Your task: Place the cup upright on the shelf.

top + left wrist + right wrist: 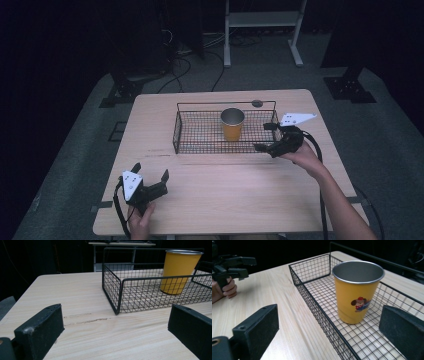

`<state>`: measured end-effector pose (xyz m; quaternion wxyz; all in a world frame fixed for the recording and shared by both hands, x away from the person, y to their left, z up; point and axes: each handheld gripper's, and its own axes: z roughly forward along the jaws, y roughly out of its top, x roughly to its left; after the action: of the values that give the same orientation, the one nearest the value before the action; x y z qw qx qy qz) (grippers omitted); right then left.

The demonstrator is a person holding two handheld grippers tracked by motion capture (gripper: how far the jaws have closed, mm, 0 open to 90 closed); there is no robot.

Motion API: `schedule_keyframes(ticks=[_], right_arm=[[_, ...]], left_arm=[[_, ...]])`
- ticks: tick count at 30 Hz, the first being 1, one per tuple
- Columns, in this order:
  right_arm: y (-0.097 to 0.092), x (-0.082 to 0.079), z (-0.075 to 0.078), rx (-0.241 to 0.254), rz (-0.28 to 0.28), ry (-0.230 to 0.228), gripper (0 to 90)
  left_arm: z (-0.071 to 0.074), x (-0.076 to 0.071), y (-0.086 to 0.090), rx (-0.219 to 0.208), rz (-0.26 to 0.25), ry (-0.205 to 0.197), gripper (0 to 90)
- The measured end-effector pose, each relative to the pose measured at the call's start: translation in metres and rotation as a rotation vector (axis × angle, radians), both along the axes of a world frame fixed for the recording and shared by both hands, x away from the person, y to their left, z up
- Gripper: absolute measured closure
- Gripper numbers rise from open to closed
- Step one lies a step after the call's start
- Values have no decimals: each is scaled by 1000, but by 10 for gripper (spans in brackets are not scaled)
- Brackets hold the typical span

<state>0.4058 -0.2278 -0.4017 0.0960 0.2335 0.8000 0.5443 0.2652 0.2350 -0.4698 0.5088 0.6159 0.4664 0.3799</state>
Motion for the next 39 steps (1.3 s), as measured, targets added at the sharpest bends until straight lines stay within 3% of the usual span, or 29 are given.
schedule_keyframes(ticks=[8,11,39], right_arm=[[-11,-14,-6,15,-32,-19,21],[-13,-18,-8,-1,-41,-26,21],[-33,-57,-33,0,-64,-10,41]], left_arm=[[0,0,0,4,1,0,0],[0,0,0,5,1,0,0],[0,0,-1,12,2,0,0]])
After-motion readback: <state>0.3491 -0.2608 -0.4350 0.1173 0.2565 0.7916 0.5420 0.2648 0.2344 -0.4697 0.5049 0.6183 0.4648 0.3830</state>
